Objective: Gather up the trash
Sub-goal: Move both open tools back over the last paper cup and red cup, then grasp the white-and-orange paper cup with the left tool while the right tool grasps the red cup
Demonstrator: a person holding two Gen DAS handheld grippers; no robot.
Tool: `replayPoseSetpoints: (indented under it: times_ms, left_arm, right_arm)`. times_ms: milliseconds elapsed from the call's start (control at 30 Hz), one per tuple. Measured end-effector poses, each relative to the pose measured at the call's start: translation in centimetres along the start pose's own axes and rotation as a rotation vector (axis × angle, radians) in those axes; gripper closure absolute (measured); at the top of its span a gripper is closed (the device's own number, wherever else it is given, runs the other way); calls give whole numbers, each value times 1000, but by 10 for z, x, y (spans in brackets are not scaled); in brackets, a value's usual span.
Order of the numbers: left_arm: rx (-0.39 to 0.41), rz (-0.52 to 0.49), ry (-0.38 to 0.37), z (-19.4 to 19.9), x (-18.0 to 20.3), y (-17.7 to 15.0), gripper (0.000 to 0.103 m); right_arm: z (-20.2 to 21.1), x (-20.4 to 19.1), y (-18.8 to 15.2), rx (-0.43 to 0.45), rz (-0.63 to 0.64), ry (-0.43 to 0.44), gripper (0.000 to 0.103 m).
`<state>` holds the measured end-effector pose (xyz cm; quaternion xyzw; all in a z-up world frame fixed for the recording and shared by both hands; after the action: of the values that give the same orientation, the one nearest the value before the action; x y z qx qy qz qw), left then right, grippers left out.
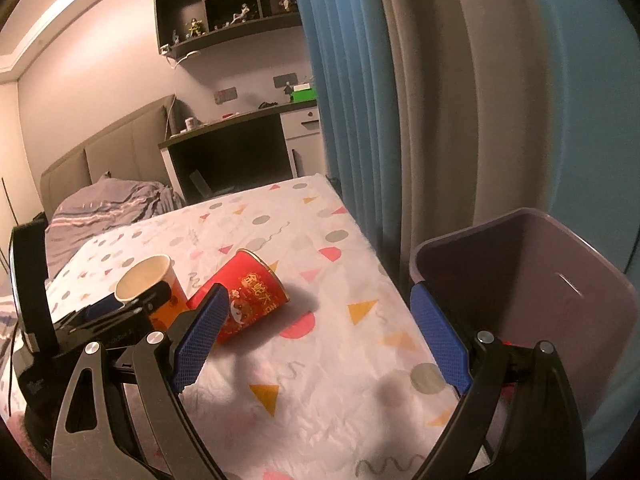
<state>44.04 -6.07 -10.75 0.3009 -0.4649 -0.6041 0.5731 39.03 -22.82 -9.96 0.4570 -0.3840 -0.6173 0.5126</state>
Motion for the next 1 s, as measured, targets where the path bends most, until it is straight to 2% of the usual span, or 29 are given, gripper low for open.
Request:
replayPoseSetpoints:
  times_ms: [33, 167, 300, 467, 767, 1000]
  left_arm:
    - [-5, 4, -9, -1, -1, 0, 41]
    - [-1, 9, -8, 0, -6, 1, 45]
    - [19, -15, 27, 12, -13, 7, 46]
    - [79, -44, 99, 46, -33, 23, 46]
    - [106, -5, 216, 88, -90, 18, 45]
    - [142, 28, 199, 93, -101, 24, 45]
  right_arm:
    - [-3, -1, -1, -5, 1, 3, 14]
    - [-12, -11, -9, -35, 7, 17, 14]
    - [-21, -22, -14, -65, 17, 36, 14]
    - [-37, -40, -20, -97, 23, 40, 14]
    - [-70, -67, -26, -142, 28, 9, 14]
    - [-96, -68, -34, -193, 37, -61, 14]
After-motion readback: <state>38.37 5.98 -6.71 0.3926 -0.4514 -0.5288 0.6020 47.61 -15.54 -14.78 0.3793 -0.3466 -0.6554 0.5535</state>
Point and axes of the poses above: each gripper's, at about its wrist camera, not at the fingertips, and z roughly against the way its jaws point, x to its right, y to its top, the point moved 9 cm from there along -z, roughly the way its jaws point, and after that the axes turned 12 degrees about x, right-handed, at the moved point
